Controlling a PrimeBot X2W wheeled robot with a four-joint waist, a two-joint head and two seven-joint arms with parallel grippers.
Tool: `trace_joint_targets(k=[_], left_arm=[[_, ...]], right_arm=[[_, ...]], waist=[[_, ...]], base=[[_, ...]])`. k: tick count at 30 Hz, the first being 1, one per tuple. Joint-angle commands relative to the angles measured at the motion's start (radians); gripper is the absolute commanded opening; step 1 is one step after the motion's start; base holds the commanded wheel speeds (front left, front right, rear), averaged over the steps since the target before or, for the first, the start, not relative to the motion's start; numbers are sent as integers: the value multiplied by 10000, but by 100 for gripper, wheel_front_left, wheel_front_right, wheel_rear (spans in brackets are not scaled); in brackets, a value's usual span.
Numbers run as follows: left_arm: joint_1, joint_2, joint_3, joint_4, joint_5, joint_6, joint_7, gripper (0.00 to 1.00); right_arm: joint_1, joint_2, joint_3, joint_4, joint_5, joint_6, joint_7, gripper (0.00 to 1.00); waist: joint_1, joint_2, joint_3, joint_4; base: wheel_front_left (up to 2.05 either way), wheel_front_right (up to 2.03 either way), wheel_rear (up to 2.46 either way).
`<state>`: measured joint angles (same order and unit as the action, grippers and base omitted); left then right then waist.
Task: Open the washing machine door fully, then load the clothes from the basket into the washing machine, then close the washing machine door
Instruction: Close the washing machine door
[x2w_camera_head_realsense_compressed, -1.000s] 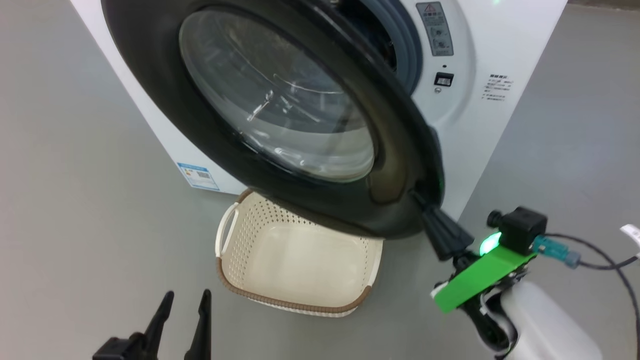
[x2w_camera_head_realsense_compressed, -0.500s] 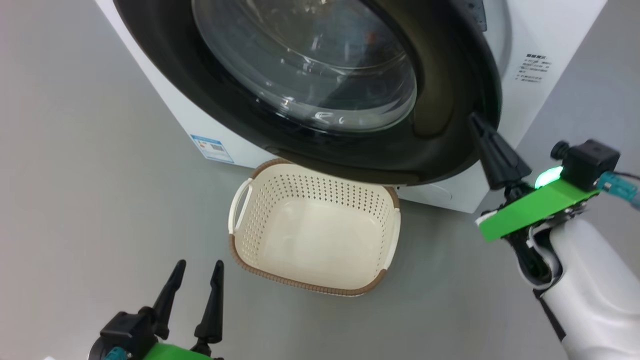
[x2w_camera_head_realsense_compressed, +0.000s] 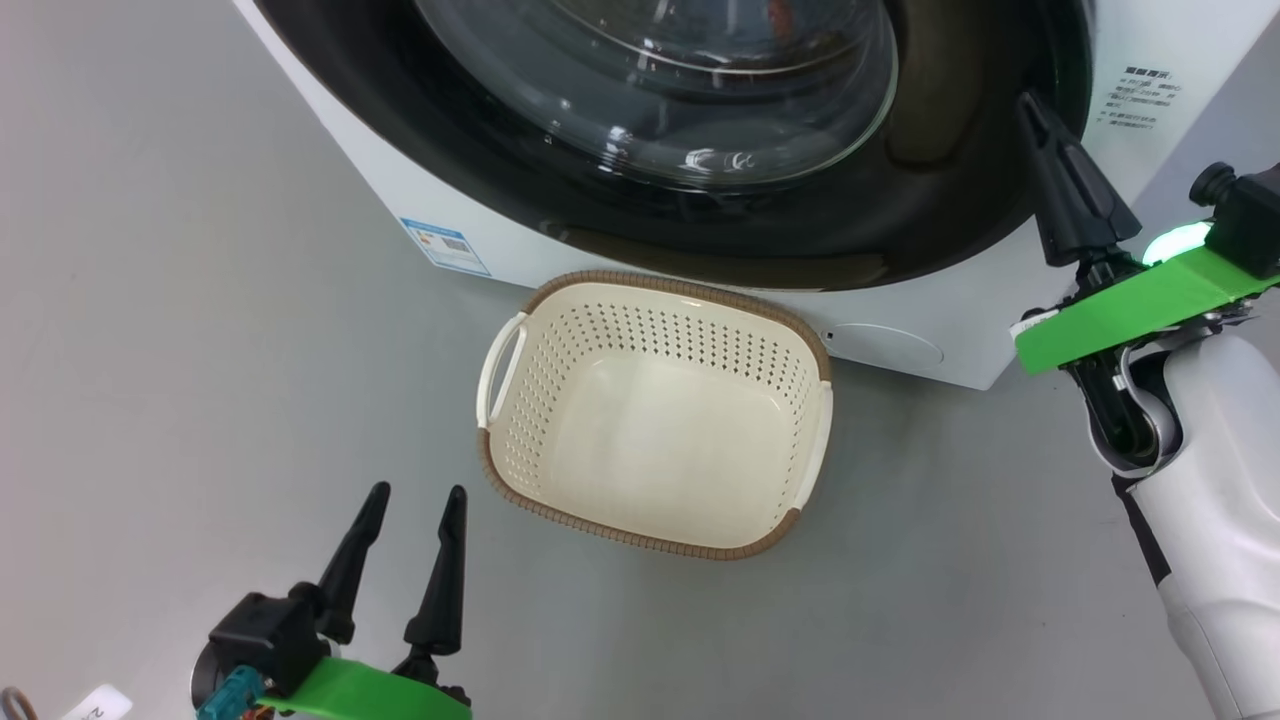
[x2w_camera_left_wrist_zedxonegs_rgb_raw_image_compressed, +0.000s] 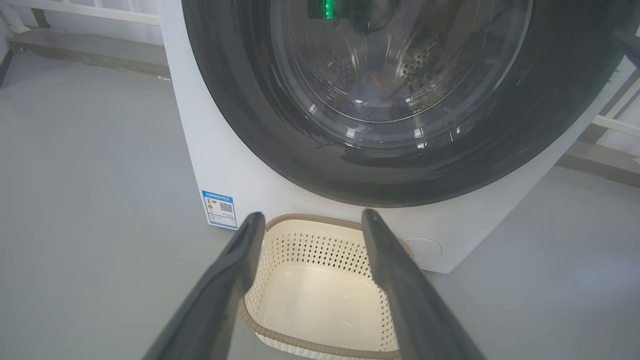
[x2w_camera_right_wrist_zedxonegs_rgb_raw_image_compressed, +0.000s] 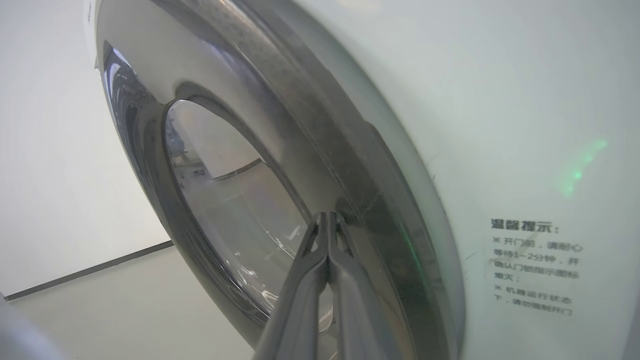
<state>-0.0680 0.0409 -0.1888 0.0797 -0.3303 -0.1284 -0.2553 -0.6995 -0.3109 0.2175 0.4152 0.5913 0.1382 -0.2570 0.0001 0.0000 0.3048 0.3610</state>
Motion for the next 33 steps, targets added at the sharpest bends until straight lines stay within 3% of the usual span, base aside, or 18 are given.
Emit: trace_joint_targets(k=[1, 9, 12, 14, 15, 33], left_arm=[[-324, 93, 302, -279, -21, -23, -65, 100], [-260, 93, 406, -143, 83, -23, -65, 100], [-225, 93, 481, -37, 150, -23, -65, 100], [-200, 93, 552, 49, 203, -23, -65, 100], [-184, 93, 596, 92, 233, -23, -65, 100], [192, 133, 1076, 798, 545, -23, -65, 100]], right_arm=[[-344, -54, -131, -148, -99, -75, -48, 0], [247, 128, 174, -230, -222, -75, -48, 0], [666, 158, 439, -293, -220, -75, -48, 39], [995, 190, 596, -370, -213, -75, -48, 91], [1172, 202, 692, -399, -225, -75, -48, 100], [3877, 268, 1300, -599, -196, -75, -48, 100]], waist=[[-1, 0, 16, 17], [-1, 0, -288, -161], [-1, 0, -460, -293], [-1, 0, -594, -405], [-1, 0, -668, -468], [-1, 0, -1907, -1749]], base=[[0, 0, 0], [0, 0, 0], [0, 0, 0], [0, 0, 0], [0, 0, 0], [0, 0, 0]])
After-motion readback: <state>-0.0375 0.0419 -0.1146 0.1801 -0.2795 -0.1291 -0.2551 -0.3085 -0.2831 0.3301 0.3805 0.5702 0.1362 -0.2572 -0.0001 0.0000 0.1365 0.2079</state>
